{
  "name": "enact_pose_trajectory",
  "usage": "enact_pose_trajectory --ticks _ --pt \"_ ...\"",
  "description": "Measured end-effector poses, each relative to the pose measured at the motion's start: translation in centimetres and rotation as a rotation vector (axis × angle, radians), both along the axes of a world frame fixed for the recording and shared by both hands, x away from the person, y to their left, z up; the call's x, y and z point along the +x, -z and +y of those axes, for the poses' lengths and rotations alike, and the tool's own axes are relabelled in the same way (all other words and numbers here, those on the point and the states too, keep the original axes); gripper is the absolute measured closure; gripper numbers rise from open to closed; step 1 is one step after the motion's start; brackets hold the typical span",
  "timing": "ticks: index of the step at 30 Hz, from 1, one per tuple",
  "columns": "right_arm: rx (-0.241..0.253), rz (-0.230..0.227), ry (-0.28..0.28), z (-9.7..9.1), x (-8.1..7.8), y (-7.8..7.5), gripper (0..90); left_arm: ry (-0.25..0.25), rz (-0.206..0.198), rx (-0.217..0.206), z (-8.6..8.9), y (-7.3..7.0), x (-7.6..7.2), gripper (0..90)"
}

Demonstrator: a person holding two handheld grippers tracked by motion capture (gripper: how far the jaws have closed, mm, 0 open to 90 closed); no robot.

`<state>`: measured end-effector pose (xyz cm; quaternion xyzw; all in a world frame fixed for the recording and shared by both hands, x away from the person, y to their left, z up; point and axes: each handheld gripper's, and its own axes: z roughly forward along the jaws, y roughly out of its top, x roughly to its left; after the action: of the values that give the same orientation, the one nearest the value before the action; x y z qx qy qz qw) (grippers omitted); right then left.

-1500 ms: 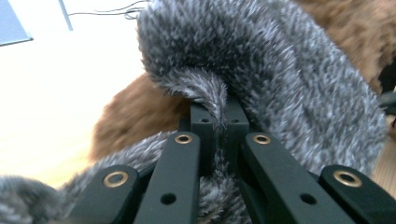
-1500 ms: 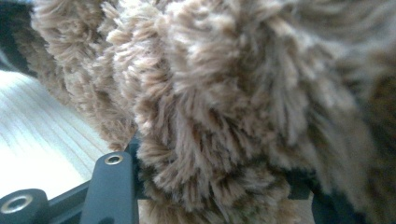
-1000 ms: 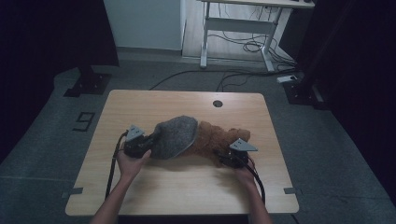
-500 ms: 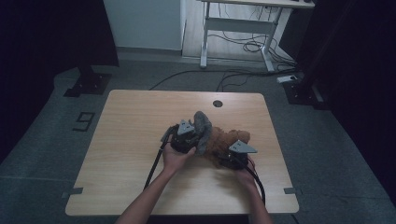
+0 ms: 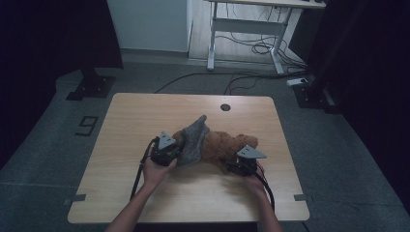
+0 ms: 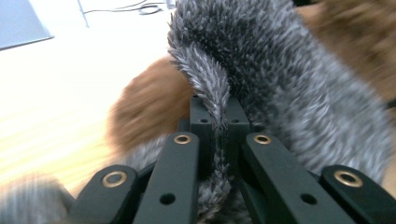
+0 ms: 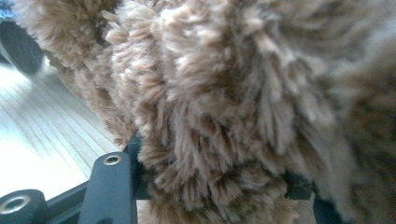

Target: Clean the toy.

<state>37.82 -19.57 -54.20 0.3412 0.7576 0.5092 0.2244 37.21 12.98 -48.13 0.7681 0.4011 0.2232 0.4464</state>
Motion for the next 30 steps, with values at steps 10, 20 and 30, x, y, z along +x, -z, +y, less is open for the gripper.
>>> enact_pose_trajectory --ticks 10,20,30 --pt "0.014 0.005 0.001 -0.1 0.1 0.0 43.6 -0.058 0.011 -0.093 3.3 -1.1 0.3 85.9" --pt "0.012 0.004 0.000 -0.1 0.0 0.0 43.7 0.228 -0.095 -0.160 -6.9 -7.4 -2.0 85.7" --pt "0.003 -0.001 0.003 0.0 -0.1 0.1 43.7 0.252 0.039 -0.043 -15.4 -4.1 1.6 85.3"
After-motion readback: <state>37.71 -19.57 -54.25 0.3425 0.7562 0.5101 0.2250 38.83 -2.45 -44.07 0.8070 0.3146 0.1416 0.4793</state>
